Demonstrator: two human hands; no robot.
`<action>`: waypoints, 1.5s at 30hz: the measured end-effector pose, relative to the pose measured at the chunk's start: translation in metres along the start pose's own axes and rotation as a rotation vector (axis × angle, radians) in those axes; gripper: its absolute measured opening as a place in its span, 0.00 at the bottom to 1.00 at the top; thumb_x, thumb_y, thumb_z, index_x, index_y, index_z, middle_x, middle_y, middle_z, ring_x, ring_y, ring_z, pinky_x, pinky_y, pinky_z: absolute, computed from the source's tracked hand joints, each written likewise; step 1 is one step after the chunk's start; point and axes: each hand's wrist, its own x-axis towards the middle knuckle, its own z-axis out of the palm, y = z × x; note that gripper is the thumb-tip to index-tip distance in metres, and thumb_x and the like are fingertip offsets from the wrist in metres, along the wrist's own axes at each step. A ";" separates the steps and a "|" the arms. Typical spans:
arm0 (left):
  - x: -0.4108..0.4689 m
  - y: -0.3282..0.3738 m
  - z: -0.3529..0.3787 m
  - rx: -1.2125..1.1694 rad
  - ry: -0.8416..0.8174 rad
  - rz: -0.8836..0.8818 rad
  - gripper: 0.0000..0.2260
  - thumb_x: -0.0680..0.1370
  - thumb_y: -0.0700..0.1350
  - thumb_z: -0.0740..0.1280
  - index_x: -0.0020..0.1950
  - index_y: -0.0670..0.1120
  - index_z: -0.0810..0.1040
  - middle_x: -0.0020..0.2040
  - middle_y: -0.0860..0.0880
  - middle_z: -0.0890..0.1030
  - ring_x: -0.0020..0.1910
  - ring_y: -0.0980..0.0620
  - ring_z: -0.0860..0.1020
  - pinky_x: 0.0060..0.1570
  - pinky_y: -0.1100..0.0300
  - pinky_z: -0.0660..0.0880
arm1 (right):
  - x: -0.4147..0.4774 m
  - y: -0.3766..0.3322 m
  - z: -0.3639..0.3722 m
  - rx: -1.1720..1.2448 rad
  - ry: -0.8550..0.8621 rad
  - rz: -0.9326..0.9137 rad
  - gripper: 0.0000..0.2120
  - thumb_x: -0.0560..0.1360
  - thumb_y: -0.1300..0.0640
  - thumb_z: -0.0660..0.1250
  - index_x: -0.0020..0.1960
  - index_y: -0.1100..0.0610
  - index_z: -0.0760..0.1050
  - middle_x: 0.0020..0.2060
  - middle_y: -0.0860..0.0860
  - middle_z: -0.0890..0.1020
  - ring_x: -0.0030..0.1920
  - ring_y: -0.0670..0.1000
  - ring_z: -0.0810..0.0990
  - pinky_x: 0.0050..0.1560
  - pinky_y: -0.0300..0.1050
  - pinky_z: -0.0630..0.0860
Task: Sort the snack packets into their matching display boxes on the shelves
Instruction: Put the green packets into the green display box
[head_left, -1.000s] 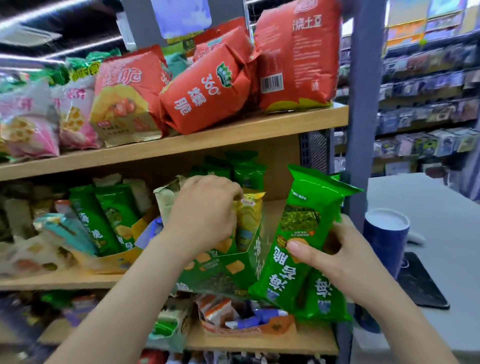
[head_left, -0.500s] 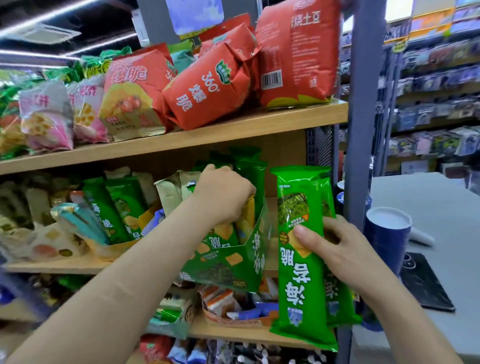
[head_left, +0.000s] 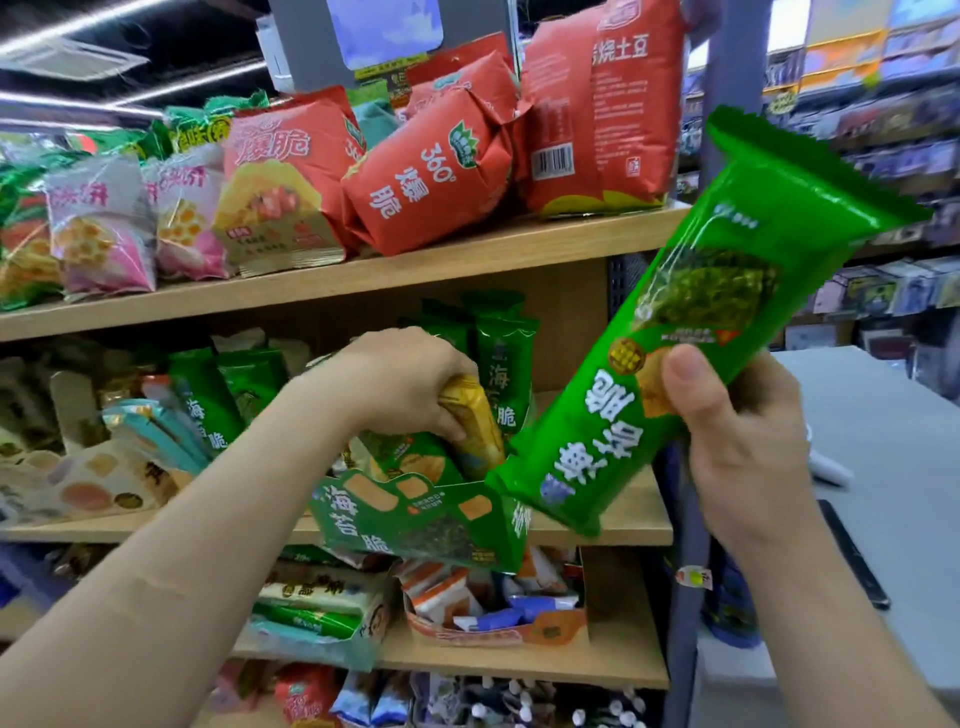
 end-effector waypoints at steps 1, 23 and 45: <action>-0.005 -0.006 0.000 -0.099 0.015 -0.008 0.14 0.69 0.57 0.76 0.51 0.58 0.78 0.39 0.61 0.78 0.43 0.58 0.75 0.42 0.56 0.74 | 0.002 -0.002 0.003 -0.014 0.039 -0.038 0.17 0.64 0.30 0.71 0.43 0.41 0.83 0.43 0.44 0.82 0.45 0.42 0.81 0.46 0.34 0.76; -0.044 0.021 -0.016 -0.252 0.507 -0.102 0.11 0.69 0.55 0.71 0.47 0.53 0.76 0.40 0.53 0.80 0.43 0.49 0.79 0.42 0.54 0.76 | 0.007 0.024 0.004 -0.318 -0.094 0.197 0.30 0.55 0.21 0.68 0.49 0.38 0.82 0.54 0.55 0.81 0.54 0.51 0.81 0.54 0.48 0.76; 0.010 0.011 -0.015 0.085 -0.157 0.020 0.12 0.66 0.53 0.74 0.36 0.46 0.78 0.32 0.48 0.80 0.33 0.48 0.79 0.31 0.54 0.76 | -0.012 0.031 -0.014 -0.434 -0.164 0.212 0.18 0.58 0.26 0.68 0.46 0.27 0.78 0.55 0.42 0.75 0.57 0.37 0.75 0.63 0.46 0.73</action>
